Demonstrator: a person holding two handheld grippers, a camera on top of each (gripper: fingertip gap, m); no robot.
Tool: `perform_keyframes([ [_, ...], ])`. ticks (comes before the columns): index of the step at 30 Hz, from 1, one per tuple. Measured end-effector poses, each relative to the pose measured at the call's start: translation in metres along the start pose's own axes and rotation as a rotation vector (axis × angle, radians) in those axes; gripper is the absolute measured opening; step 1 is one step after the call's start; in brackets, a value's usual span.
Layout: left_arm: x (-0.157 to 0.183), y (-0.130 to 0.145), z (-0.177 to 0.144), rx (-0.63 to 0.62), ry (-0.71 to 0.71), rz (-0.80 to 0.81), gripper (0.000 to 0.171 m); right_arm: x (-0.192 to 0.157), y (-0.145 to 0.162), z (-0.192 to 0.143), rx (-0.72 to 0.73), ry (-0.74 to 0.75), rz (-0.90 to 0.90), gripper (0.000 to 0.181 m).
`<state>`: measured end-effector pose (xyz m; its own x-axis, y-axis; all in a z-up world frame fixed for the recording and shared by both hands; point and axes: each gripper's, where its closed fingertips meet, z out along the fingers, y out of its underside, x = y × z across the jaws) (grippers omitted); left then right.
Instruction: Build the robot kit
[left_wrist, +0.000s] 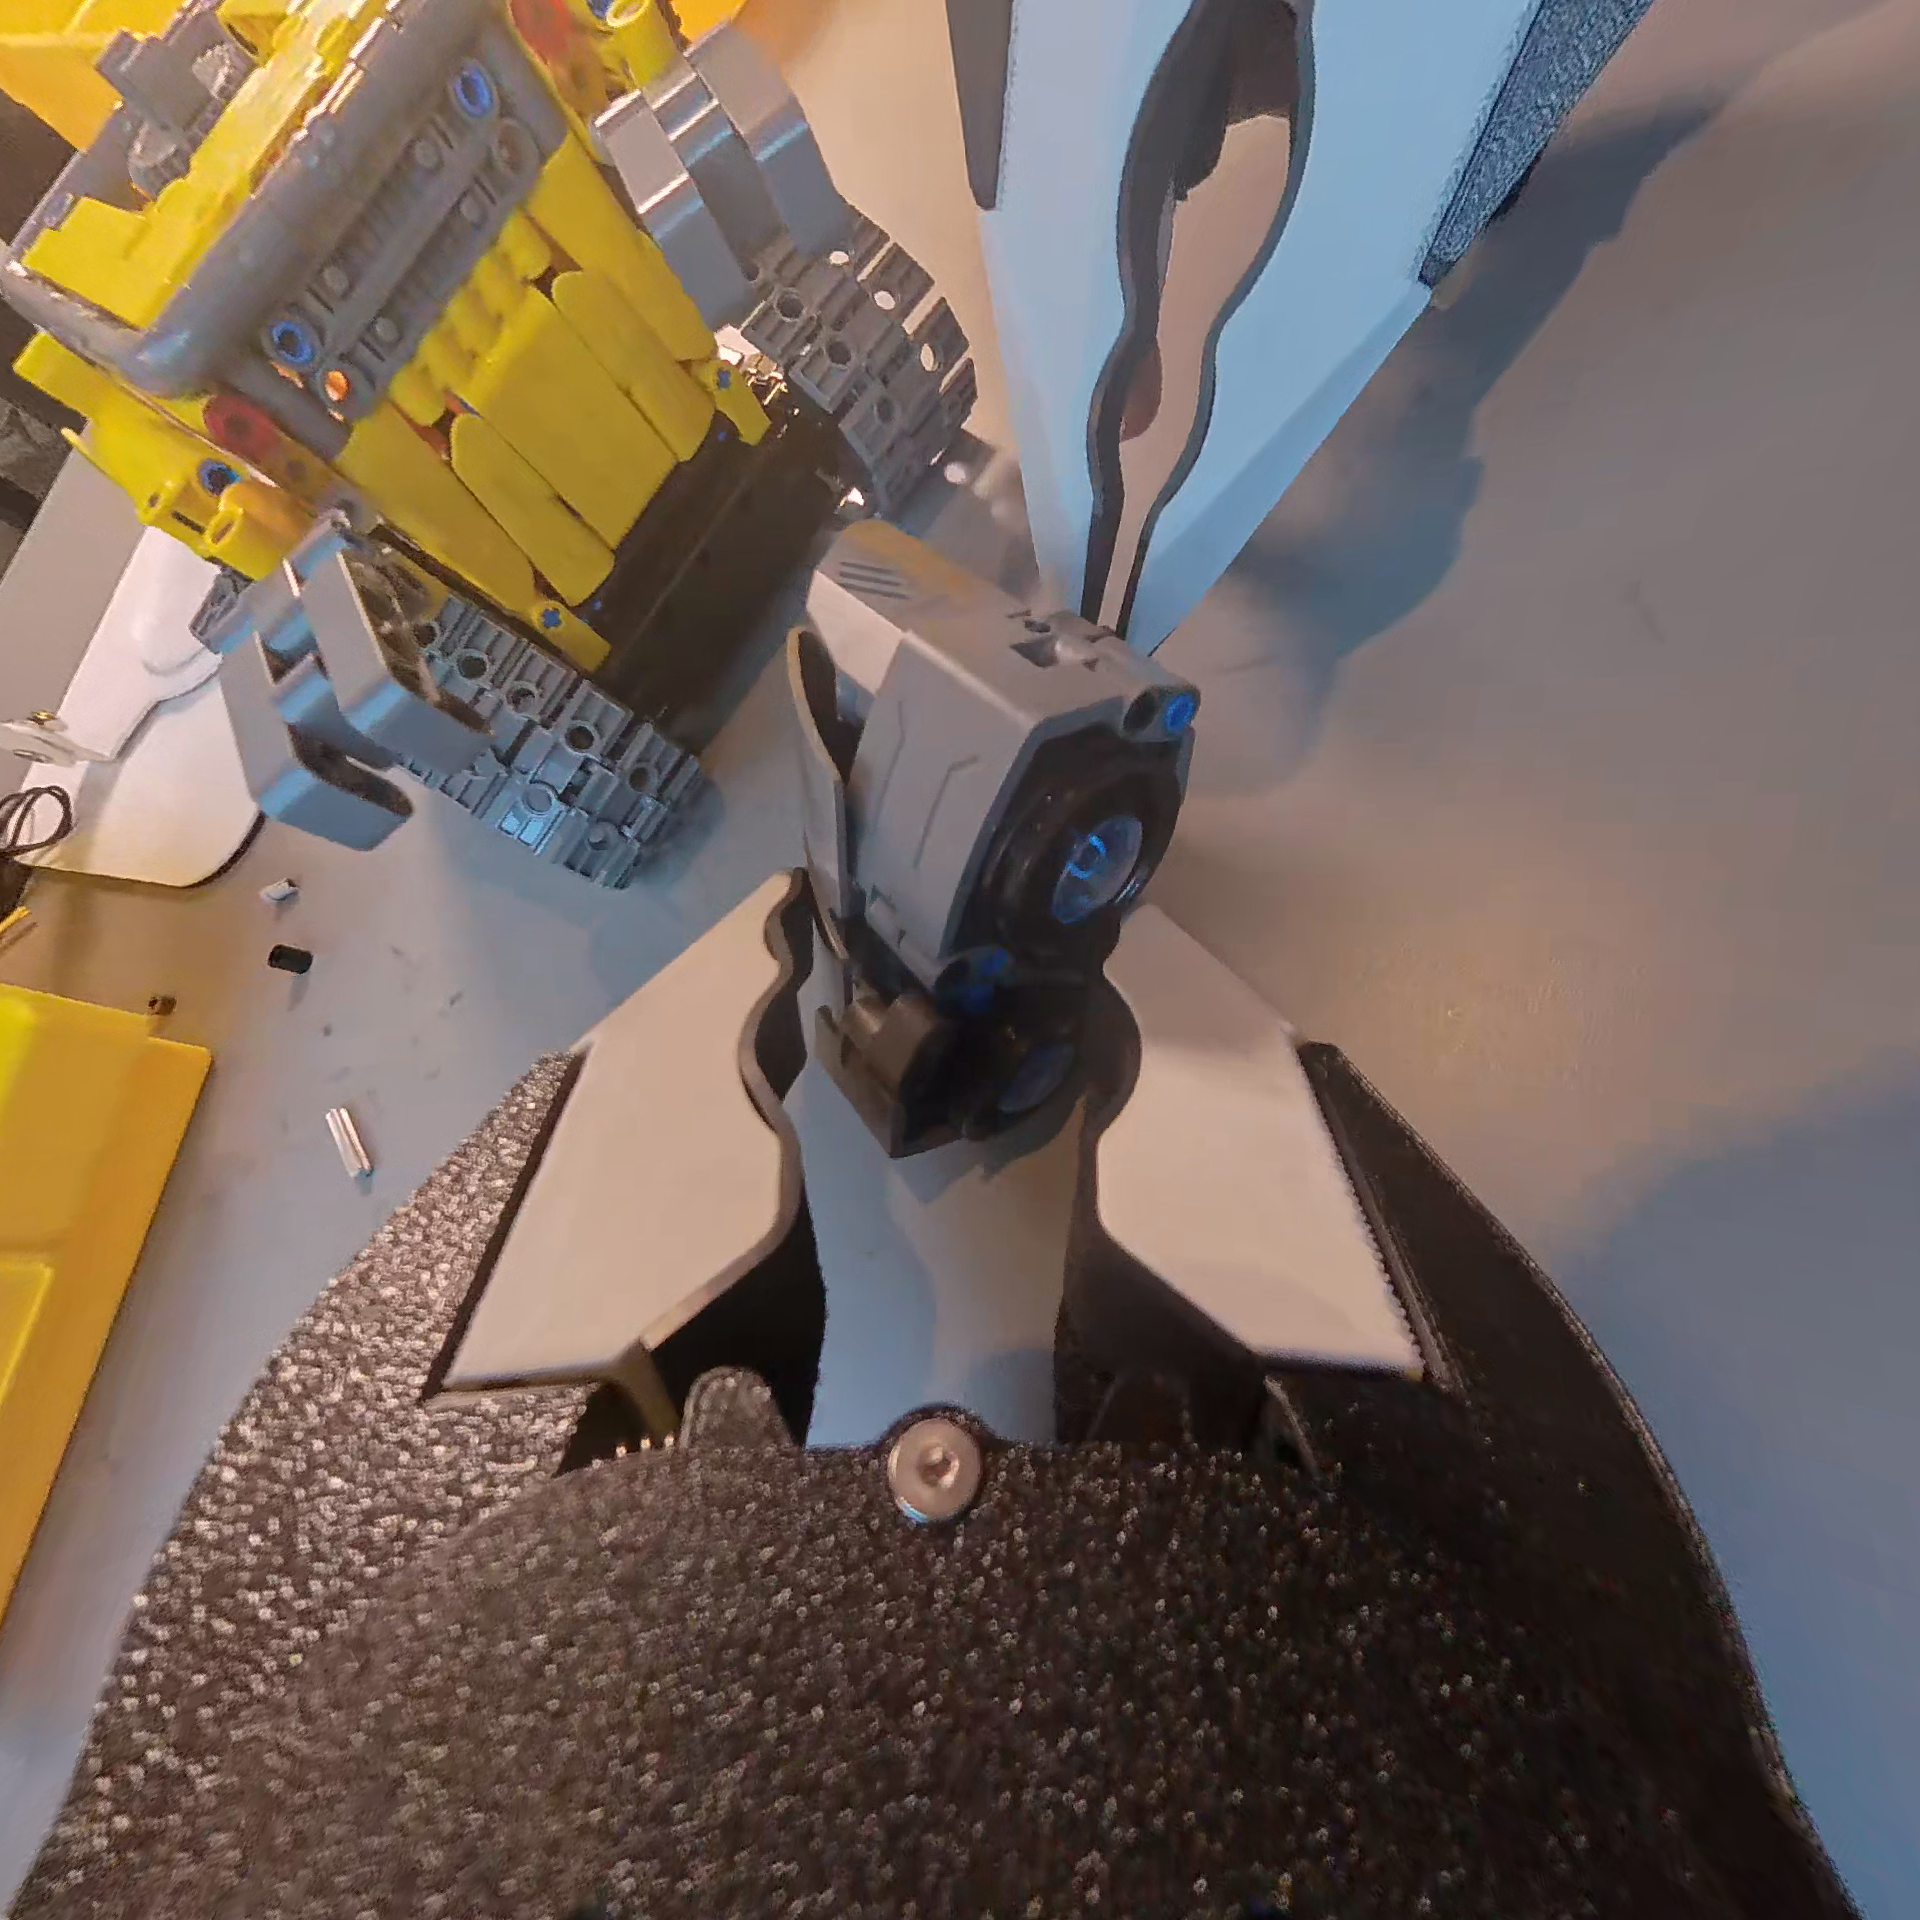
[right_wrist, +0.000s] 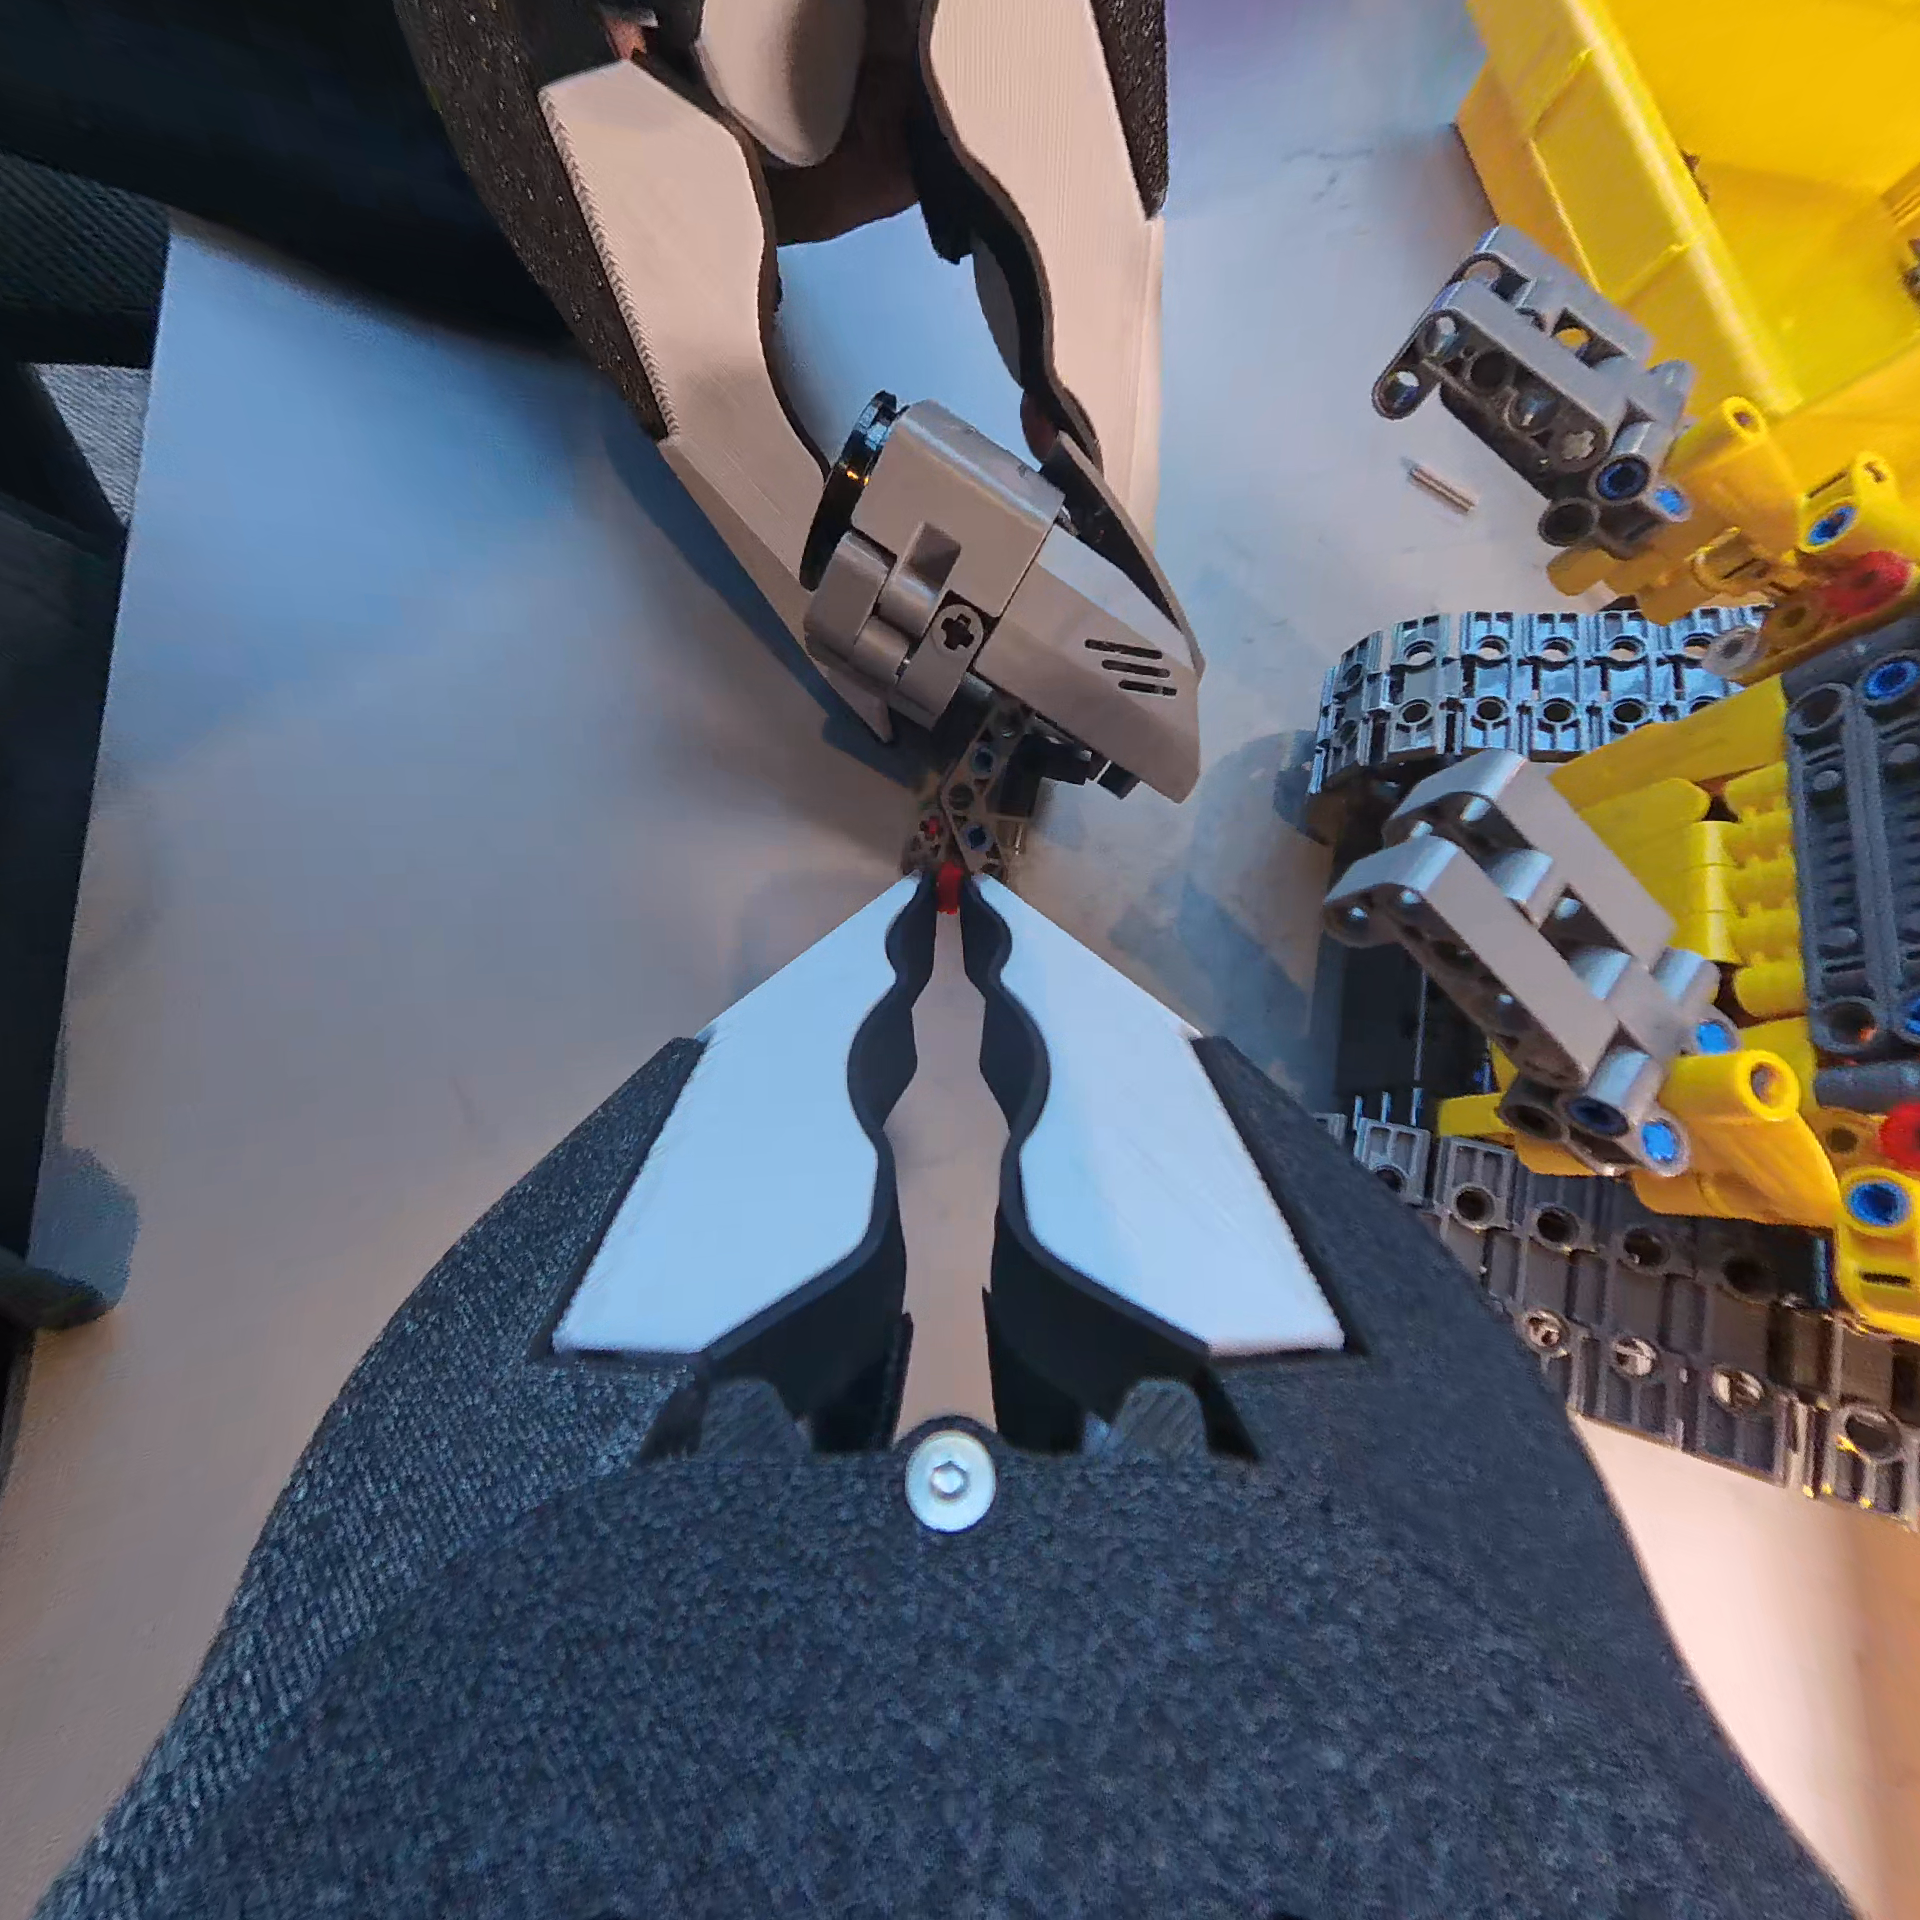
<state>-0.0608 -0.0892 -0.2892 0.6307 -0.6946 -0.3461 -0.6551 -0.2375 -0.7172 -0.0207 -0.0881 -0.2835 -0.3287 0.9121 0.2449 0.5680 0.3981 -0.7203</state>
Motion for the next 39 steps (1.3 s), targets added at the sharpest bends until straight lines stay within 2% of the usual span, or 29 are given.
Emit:
perform_keyframes([
  [8, 0.0003, -0.0015, 0.0013, 0.005, -0.001, -0.007, 0.049, -0.0047, -0.0038, -0.0017, 0.007, -0.03, -0.001, 0.004],
  [20, 0.0002, -0.0019, 0.0018, 0.006, -0.004, -0.013, 0.048, -0.0052, 0.0016, -0.0013, -0.09, -0.012, -0.092, 0.004],
  [28, -0.0002, -0.0016, 0.0016, -0.025, -0.066, -0.007, 0.048, -0.0038, 0.0031, -0.0007, -0.13, 0.022, 0.088, 0.003],
  [39, -0.0001, -0.0021, 0.0024, -0.02, -0.012, -0.053, 0.048, -0.0032, 0.0026, -0.0011, -0.241, 0.047, -0.397, 0.003],
])
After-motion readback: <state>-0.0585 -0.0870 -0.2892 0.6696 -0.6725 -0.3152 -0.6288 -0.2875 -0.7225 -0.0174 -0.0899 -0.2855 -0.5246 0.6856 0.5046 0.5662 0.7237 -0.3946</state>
